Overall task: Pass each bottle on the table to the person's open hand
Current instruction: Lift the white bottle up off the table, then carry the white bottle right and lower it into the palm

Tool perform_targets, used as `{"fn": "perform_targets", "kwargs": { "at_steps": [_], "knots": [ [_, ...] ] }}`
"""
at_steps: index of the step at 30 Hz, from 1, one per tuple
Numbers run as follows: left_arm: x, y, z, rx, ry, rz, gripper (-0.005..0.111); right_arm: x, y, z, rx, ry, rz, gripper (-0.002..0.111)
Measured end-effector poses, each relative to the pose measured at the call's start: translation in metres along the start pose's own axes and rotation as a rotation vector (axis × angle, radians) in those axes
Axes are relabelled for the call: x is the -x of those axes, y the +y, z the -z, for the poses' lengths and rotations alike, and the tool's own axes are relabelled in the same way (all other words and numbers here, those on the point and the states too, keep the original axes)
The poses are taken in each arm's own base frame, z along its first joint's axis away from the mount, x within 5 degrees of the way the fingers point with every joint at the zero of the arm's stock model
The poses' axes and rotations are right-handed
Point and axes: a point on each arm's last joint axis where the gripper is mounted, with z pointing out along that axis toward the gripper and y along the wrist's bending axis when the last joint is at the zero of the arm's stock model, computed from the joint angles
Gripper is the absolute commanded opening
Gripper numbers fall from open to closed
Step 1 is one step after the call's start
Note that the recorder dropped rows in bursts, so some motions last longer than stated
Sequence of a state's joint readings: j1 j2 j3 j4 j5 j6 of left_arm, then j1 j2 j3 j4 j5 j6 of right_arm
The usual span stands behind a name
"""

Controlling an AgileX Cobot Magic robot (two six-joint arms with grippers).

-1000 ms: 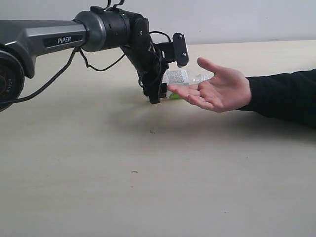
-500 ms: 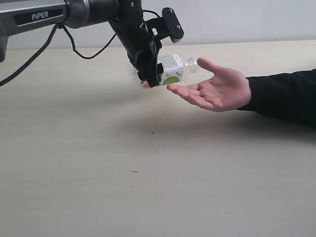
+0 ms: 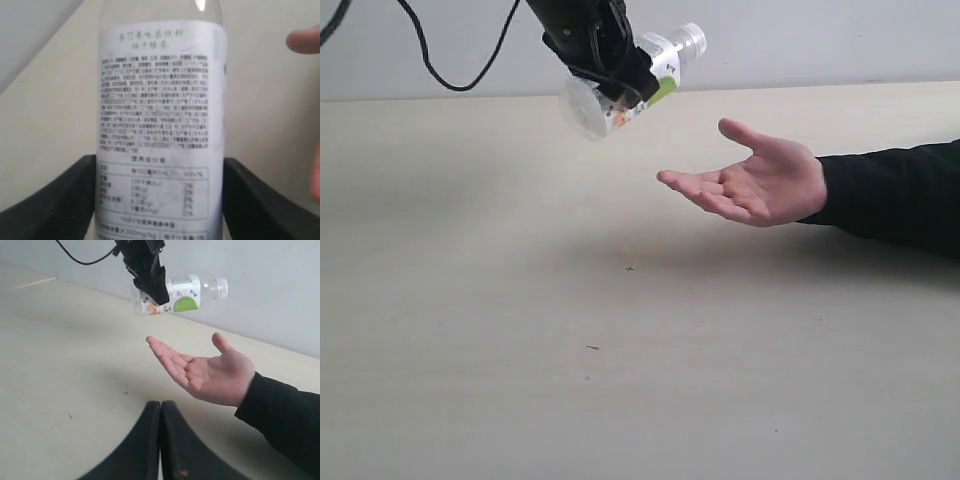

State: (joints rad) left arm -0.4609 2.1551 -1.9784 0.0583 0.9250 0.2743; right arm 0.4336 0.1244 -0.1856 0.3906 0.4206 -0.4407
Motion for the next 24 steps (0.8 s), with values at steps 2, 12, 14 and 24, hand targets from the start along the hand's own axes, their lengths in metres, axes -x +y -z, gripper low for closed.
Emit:
{"fn": "perform_targets", "kwargs": {
  "at_steps": [2,12,14,24],
  "knots": [
    [0.0,-0.001,0.015,-0.004,0.016,0.037,0.0,0.0,0.0,0.0,0.0,0.0,0.0,0.0],
    [0.001,-0.039,0.066,-0.07,0.125,0.256,0.0,0.0,0.0,0.0,0.0,0.0,0.0,0.0],
    [0.001,-0.045,0.068,-0.068,0.144,0.386,0.0,0.0,0.0,0.0,0.0,0.0,0.0,0.0],
    [0.014,-0.127,0.075,-0.117,0.119,0.615,0.0,0.0,0.0,0.0,0.0,0.0,0.0,0.0]
  ]
}}
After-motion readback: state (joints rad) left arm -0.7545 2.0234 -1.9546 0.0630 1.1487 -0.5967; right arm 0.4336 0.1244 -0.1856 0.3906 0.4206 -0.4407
